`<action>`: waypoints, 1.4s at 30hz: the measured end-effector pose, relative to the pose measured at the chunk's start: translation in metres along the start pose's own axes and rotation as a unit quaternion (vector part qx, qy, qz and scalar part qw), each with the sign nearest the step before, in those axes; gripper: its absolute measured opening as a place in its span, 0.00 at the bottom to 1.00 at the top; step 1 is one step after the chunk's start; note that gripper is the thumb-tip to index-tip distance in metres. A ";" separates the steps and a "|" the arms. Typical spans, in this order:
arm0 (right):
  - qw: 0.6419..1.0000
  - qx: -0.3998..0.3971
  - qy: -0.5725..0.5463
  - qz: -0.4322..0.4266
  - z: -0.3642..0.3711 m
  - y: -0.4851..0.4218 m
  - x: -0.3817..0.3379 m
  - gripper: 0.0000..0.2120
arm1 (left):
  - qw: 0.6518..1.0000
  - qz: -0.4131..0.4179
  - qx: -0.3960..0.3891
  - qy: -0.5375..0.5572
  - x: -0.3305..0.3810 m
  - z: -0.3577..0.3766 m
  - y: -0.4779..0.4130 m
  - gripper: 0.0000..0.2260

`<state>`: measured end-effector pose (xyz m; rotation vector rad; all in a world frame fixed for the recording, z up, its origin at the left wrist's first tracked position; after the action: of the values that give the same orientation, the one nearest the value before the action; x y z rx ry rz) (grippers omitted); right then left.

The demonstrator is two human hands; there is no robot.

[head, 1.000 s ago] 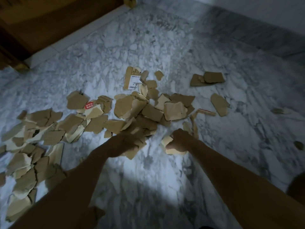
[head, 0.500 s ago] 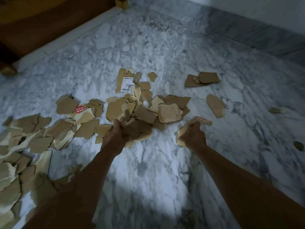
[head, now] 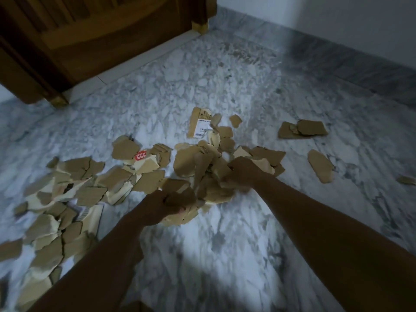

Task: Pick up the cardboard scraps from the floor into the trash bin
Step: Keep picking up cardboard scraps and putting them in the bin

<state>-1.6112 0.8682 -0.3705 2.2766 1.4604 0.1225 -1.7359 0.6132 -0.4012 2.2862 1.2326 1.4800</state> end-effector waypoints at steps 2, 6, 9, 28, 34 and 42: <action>0.999 -0.012 0.028 0.013 0.013 -0.018 -0.012 0.11 | 1.000 -0.008 -0.016 0.000 -0.013 0.001 0.006 0.17; 0.997 0.013 0.009 0.072 0.048 -0.030 -0.018 0.11 | 0.999 -0.007 -0.018 0.040 -0.040 0.007 0.011 0.16; 0.996 0.034 -0.013 0.084 0.057 -0.028 -0.017 0.19 | 0.994 0.010 -0.018 0.105 -0.043 0.012 0.016 0.13; 0.991 0.025 -0.071 0.109 0.068 -0.019 0.001 0.38 | 0.997 -0.009 -0.021 0.077 -0.037 0.021 0.020 0.10; 0.960 0.092 -0.244 0.100 0.061 0.005 0.012 0.32 | 0.999 0.039 -0.024 0.005 -0.034 0.019 0.012 0.11; 0.956 -0.080 -0.274 0.068 0.045 0.037 0.050 0.14 | 0.966 0.016 0.016 -0.257 0.004 0.002 -0.043 0.33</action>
<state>-1.5440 0.8857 -0.4041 2.0517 0.9689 -0.3161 -1.7574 0.6441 -0.4221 2.4918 1.0673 0.7868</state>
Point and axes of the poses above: each hand's wrist, its own y-axis away from the middle knuckle, its own z-axis out of the palm, x = y × z, the point moved 2 cm from there along -y, towards the middle knuckle, and after that the axes turned 14 degrees about y, right-handed, at the moved point
